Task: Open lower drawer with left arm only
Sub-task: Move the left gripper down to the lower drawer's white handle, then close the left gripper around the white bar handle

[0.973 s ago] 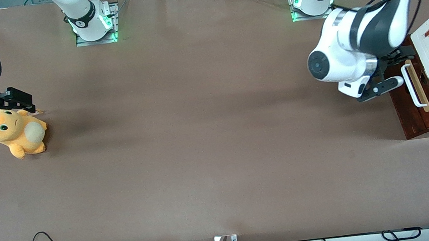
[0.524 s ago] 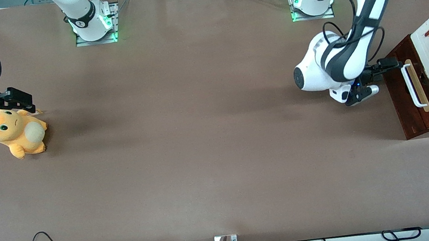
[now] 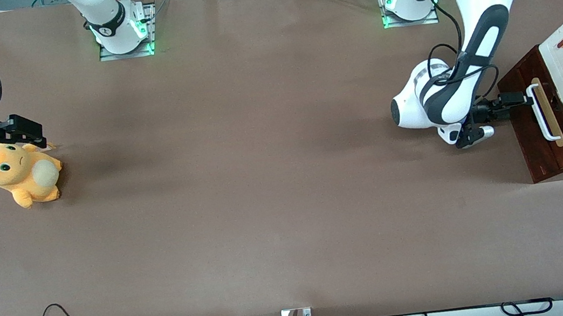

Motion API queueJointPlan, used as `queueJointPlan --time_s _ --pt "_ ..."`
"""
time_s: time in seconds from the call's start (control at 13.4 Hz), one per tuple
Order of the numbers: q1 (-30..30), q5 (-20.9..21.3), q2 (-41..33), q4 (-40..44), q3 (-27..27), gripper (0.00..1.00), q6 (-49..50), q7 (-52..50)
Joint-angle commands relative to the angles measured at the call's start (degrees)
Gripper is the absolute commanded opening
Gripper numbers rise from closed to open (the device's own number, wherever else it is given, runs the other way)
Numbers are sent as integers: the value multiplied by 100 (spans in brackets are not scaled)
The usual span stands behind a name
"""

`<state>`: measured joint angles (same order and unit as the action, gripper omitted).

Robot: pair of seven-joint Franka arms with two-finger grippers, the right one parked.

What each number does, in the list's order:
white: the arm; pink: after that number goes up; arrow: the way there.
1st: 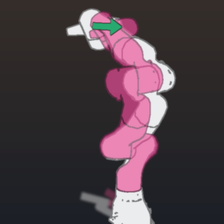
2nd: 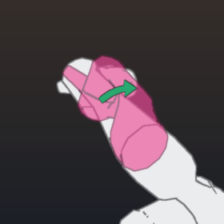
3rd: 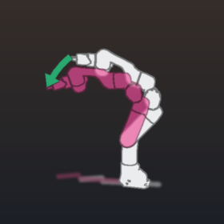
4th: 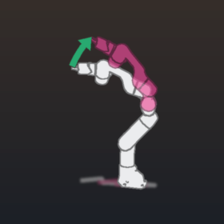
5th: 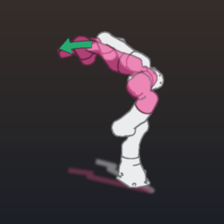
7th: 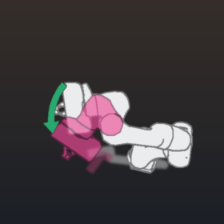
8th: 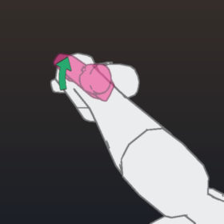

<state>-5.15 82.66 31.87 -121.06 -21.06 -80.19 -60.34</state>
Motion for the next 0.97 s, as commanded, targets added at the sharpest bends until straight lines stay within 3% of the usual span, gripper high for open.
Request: queueJointPlan --time_s 0.0,0.3,0.37,0.52,0.9 --pt "-162 215 144 118 5 96 92 -92" --pt "-338 461 275 214 128 95 74 -101" --pt "-347 461 293 223 128 91 74 -110" --pt "-347 470 320 241 137 69 74 -101" --pt "-408 637 372 241 172 61 48 -101"
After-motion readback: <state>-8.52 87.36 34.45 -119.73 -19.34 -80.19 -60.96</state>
